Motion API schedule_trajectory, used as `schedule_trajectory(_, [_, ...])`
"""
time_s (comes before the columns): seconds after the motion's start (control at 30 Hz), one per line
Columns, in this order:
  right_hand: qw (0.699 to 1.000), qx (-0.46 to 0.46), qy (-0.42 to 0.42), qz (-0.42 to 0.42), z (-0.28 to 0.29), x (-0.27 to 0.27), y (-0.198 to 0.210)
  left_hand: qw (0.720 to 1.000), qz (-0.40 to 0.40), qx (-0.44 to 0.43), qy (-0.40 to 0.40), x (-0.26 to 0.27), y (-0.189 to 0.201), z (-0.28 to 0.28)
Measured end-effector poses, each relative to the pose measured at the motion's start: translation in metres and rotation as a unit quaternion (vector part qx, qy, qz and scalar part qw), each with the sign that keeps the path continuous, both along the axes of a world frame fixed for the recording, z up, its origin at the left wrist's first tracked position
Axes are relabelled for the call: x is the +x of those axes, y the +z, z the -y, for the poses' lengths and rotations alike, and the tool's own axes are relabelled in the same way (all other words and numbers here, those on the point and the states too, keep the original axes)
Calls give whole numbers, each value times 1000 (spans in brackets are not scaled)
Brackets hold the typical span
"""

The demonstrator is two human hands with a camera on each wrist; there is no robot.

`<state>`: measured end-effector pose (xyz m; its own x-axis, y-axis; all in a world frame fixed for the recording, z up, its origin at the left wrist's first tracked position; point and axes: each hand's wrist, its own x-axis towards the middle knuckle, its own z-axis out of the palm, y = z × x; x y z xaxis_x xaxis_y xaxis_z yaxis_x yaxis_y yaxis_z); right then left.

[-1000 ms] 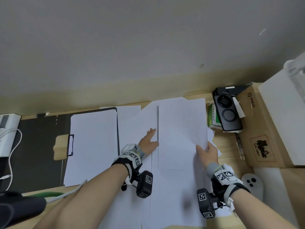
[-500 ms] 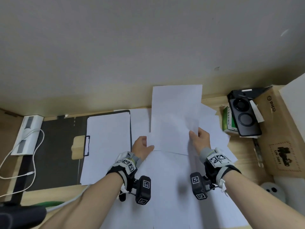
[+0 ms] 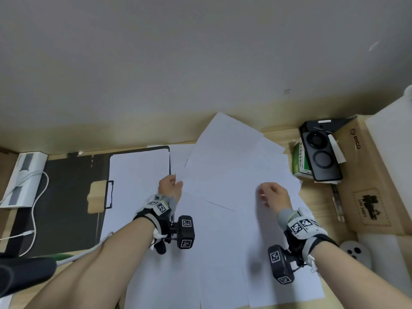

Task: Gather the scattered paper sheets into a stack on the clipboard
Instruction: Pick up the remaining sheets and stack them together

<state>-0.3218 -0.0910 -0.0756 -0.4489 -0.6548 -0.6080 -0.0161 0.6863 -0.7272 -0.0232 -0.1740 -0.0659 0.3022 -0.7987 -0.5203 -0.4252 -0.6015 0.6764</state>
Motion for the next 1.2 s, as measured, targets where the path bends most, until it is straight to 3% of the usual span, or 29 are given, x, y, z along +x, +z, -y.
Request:
schedule_trajectory(0.07, [995,54,76,-29,-1,8,-7,1000,-14,21,-3,-2,0,-4])
schedule_trajectory(0.2, [969,97,209,-83,3,42,-2,990,-122,75,-1,-6,2,-17])
schedule_trajectory(0.37, [972,73,172,-141,6,61,-1,976,-178,117,53,-11,-5,-22])
schedule_trajectory(0.6, [970,64,112,-204,-4,26,-2,973,-164,138,91,6,-39,-13])
schedule_trajectory(0.8, [949,78,266,-150,-27,16,-3,971,-182,105,115,-4,-8,2])
schedule_trajectory(0.93, [952,46,231,-194,-27,32,-2,981,-160,53,100,-17,4,-7])
schedule_trajectory(1.03, [965,44,208,-152,-19,44,1,982,-159,14,97,-19,2,-17])
schedule_trajectory(1.2, [964,115,234,-44,-13,76,14,981,-172,26,87,-21,6,-28])
